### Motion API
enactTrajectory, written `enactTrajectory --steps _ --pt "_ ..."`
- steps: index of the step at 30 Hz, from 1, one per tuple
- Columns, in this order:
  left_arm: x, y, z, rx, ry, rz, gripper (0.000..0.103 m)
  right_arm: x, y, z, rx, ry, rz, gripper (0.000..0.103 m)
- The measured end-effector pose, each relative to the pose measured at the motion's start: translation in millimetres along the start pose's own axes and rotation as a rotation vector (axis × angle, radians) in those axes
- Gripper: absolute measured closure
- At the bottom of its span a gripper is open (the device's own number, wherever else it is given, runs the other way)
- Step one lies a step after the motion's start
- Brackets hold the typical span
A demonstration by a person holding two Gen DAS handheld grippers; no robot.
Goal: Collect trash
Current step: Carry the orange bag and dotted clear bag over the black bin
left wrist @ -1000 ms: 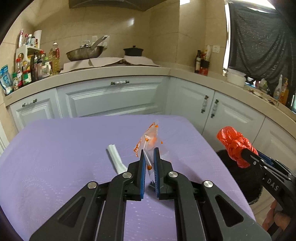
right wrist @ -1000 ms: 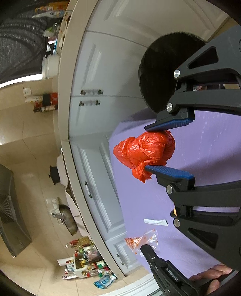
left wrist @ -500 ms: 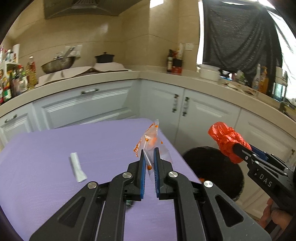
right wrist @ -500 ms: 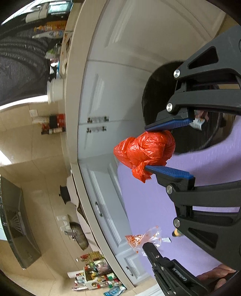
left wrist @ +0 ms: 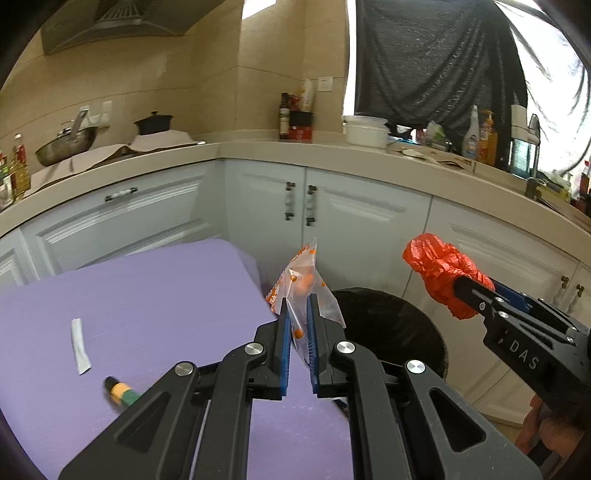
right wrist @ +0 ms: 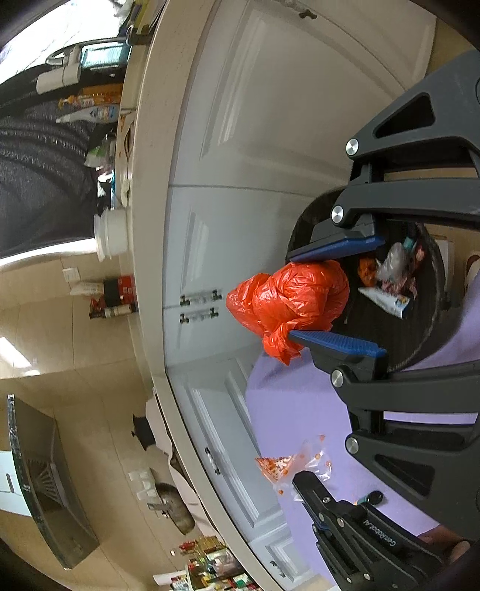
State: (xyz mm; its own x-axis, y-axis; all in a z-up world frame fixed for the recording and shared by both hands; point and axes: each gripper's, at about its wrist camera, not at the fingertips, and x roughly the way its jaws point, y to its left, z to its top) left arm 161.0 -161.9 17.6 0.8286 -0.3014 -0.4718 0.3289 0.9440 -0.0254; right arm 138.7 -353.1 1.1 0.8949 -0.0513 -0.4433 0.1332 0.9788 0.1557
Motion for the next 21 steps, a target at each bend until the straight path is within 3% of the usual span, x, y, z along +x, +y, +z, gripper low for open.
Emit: enactTrajectory --steps 21 --pt "41 -39 -2 0.051 0.044 -0.014 0.094 20 -37 -6 0.035 0.007 -0.063 0.067"
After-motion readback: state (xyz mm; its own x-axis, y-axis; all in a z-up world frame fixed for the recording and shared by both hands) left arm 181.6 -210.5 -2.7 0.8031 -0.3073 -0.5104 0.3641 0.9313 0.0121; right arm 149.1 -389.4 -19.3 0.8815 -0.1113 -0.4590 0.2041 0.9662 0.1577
